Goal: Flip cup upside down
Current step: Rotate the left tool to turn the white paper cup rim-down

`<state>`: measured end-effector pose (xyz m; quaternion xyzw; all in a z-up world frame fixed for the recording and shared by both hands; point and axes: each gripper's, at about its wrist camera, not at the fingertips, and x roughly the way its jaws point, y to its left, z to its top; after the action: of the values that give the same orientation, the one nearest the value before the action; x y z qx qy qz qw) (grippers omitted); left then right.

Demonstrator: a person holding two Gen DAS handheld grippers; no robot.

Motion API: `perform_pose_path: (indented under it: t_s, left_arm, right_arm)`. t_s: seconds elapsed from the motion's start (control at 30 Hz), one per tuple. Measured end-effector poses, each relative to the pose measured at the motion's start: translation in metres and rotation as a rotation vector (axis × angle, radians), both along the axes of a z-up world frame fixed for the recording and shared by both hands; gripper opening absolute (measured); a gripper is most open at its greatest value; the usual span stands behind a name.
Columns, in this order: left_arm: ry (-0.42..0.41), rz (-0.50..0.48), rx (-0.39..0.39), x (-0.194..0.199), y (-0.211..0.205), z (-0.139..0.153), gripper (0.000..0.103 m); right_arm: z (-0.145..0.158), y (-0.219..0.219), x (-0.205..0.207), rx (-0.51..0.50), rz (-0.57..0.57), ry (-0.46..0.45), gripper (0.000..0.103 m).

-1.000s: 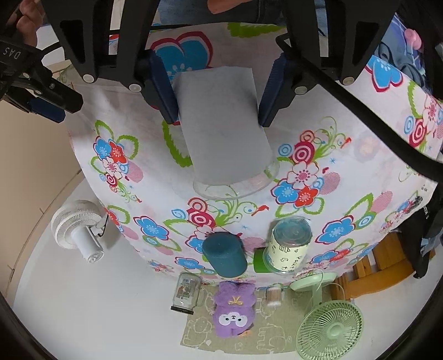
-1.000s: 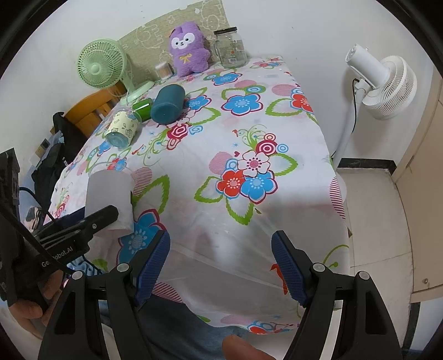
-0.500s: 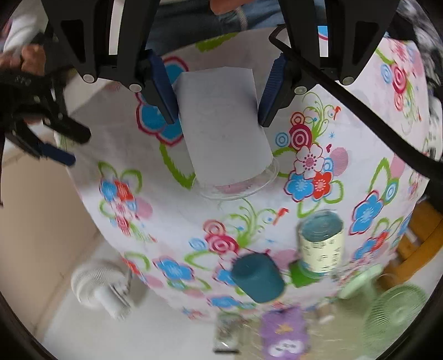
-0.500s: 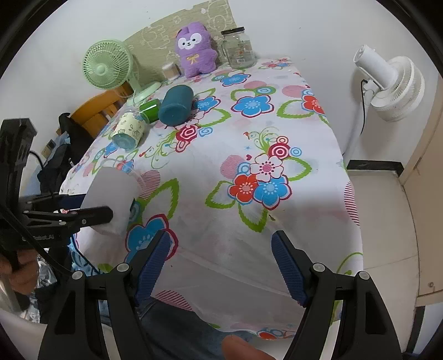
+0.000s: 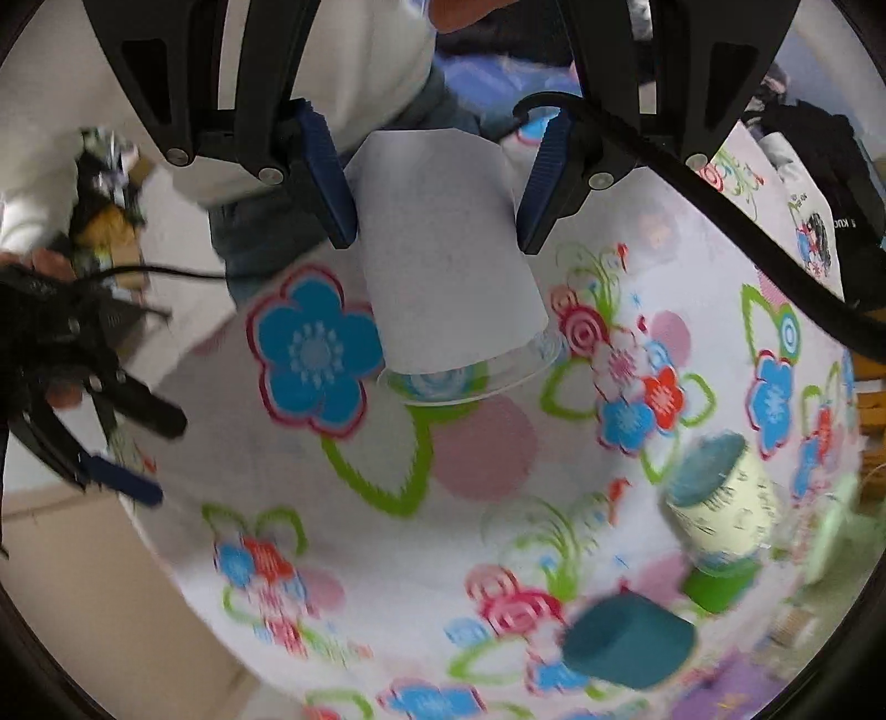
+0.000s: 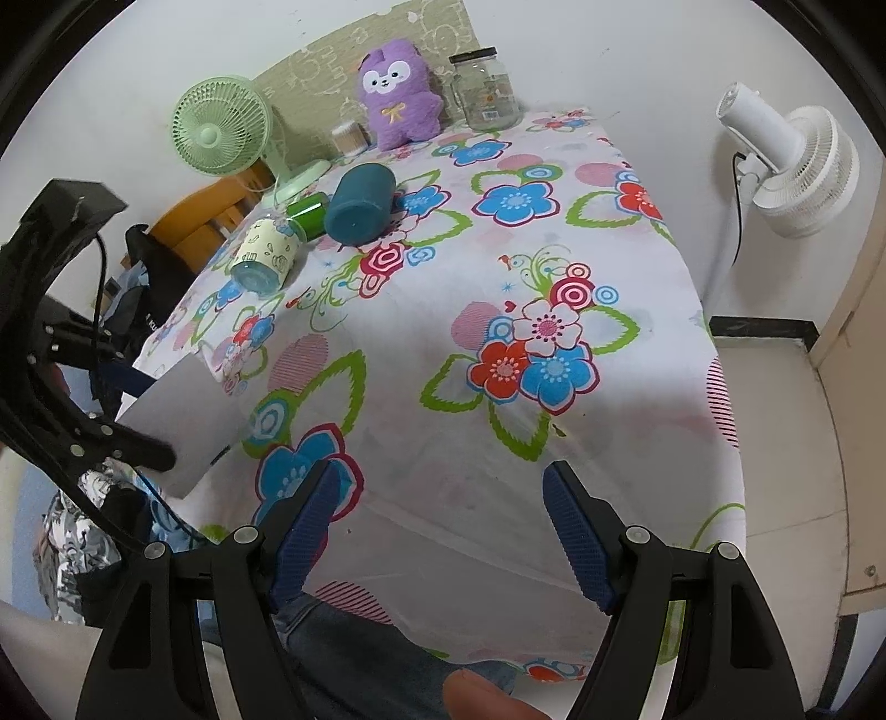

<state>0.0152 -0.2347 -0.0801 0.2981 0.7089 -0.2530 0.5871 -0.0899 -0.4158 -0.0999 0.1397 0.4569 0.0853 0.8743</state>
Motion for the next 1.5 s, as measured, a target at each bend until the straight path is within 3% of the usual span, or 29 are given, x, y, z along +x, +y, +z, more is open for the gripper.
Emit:
perform_pose_path:
  t_s: [0.1,0.4,0.53,0.77,1.0,1.27,1.5]
  left_arm:
    - [0.085,-0.020,0.051,0.005,-0.004,-0.004,0.062]
    - [0.145,-0.128,0.273,0.014,-0.013,-0.015,0.062]
    - [0.172,-0.148,0.305,0.019,-0.018,-0.026,0.063]
    - [0.166,-0.142,0.256,0.040,-0.026,-0.026,0.065]
    - [0.127,-0.157,0.187,0.049,-0.027,-0.010,0.091]
    - [0.083,-0.126,0.126,0.052,-0.011,0.008,0.093]
    - [0.003,-0.076,-0.006,0.045,0.009,0.033,0.093]
  right_arm:
    - [-0.002,0.001,0.001,0.003,0.005,0.001,0.078]
    - [-0.008,-0.001,0.002,0.020,-0.002,0.008,0.078]
    - [-0.012,-0.004,0.003,0.035,-0.011,0.010,0.078]
    - [-0.014,-0.006,0.006,0.031,-0.015,0.016,0.078]
    - [-0.011,-0.002,0.011,0.003,0.003,0.001,0.078]
    - [-0.001,0.021,0.019,-0.025,0.057,-0.027,0.078]
    - [0.013,0.047,0.024,-0.048,0.107,-0.064,0.078]
